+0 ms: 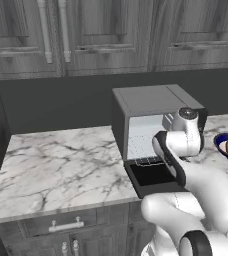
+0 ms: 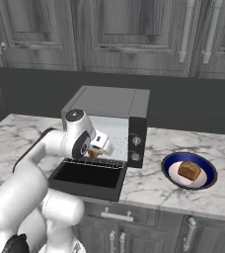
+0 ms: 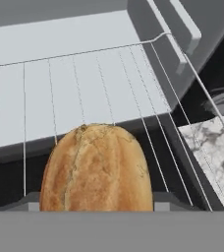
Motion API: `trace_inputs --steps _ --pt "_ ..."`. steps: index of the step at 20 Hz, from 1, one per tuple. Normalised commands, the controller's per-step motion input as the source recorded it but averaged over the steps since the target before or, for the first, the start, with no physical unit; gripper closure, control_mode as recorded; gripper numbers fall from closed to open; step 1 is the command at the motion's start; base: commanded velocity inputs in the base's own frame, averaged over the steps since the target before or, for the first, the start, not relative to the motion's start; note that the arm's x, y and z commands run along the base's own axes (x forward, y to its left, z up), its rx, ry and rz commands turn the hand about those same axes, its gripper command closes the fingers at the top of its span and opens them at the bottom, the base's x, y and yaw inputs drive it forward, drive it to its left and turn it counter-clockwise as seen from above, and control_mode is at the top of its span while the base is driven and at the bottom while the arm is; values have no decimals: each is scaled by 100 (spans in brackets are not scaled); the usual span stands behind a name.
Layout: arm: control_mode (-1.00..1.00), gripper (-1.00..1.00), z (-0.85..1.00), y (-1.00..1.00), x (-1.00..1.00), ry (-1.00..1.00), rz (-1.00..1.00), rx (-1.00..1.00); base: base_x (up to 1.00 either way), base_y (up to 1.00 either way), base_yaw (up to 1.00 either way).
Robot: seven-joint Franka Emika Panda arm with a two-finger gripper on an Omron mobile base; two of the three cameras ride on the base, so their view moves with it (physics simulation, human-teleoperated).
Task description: Pick up the heated bread from the toaster oven and place it in the bowl. Then move the bread bowl to the dining counter.
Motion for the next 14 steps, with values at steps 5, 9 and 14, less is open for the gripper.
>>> trace_inputs --steps 5,9,14 --pt "-100 100 97 -3 -100 -6 0 3 0 0 0" --pt "-100 100 100 -29 -100 -3 -3 4 0 0 0" --pt "-100 100 83 -82 -92 -2 -5 4 0 0 0"
